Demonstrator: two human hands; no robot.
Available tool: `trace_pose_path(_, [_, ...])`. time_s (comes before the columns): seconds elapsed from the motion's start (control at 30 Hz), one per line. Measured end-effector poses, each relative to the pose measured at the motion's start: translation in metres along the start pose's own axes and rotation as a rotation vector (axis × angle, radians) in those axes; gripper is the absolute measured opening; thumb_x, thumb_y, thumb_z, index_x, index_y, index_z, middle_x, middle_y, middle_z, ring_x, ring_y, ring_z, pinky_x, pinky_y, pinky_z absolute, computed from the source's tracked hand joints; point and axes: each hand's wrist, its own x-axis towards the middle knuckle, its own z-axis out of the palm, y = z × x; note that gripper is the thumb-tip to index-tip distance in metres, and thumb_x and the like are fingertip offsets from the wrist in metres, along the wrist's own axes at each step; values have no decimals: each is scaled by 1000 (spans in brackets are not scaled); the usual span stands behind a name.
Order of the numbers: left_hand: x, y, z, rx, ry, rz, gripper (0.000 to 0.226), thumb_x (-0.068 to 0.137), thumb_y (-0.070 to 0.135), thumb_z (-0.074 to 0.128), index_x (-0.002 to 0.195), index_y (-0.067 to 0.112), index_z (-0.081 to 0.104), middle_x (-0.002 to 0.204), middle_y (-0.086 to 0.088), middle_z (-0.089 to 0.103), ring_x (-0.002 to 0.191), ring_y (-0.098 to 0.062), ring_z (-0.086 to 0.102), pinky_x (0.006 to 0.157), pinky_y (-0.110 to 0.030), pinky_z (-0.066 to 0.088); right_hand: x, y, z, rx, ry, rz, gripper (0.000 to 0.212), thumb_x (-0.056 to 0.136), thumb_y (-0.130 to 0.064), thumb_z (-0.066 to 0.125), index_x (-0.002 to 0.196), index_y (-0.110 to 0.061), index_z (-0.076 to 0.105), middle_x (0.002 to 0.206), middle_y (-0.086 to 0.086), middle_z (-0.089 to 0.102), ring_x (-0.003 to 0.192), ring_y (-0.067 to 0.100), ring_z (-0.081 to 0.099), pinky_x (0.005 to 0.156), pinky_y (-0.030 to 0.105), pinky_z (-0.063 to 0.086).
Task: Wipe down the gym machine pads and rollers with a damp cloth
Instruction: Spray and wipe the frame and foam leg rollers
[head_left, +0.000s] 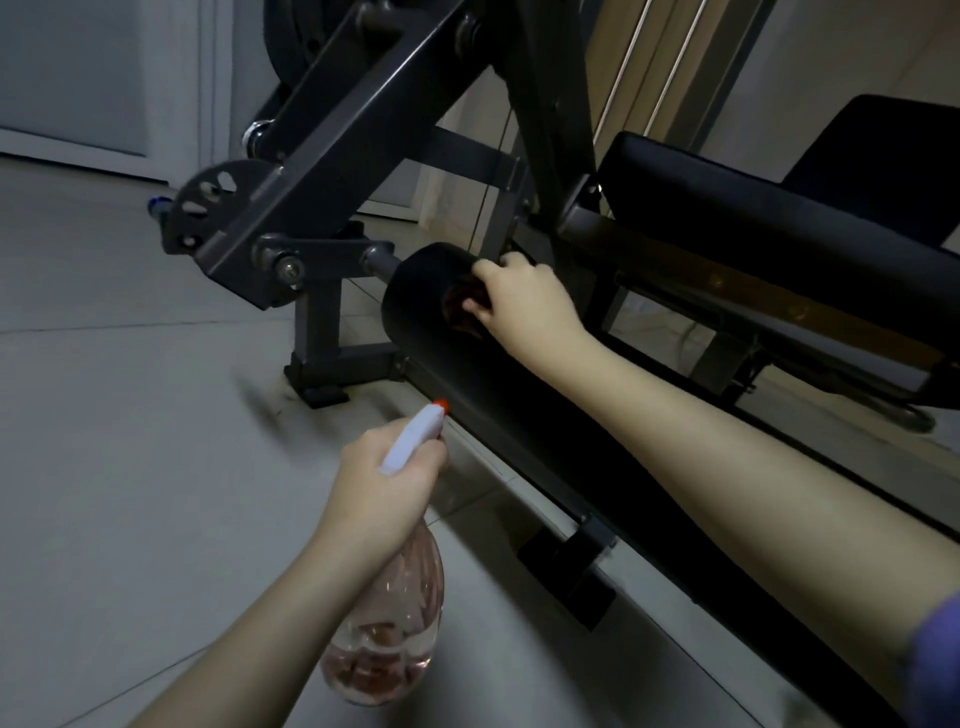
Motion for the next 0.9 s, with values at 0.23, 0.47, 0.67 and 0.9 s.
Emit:
trace_pose_path(0.23, [3,-16,-7,-37,9,-35,32,73,30,50,75,-2,51,69,-7,52,63,-17,41,60,-38,29,76,-45,20,0,-45,-32,40,96,-34,49,130,-15,46,127,16,47,117,38,47,92,49,46])
trace_pose_path(0.47, [0,-21,-27,5,61,-35,30,71,31,49,74,2,54,69,-7,51,63,-18,41,61,-37,31,74,-32,20,-39,-61,-264,39,94,-32,52,130,-18,48,129,12,50,116,34,49,95,45,46])
trace_pose_path(0.67, [-4,-13,-24,7,56,-50,37,71,34,50,74,-2,54,70,-4,49,64,-17,38,63,-35,30,32,-9,-7,-44,-131,-420,40,92,-21,57,131,-19,52,139,7,47,128,26,44,105,38,39])
trace_pose_path(0.9, [-10,7,-11,3,32,1,39,73,32,49,78,-6,50,75,-26,54,65,-18,42,62,-36,32,-17,11,-27,-113,-167,-424,39,91,-22,57,130,-19,53,143,5,44,133,24,38,105,34,35])
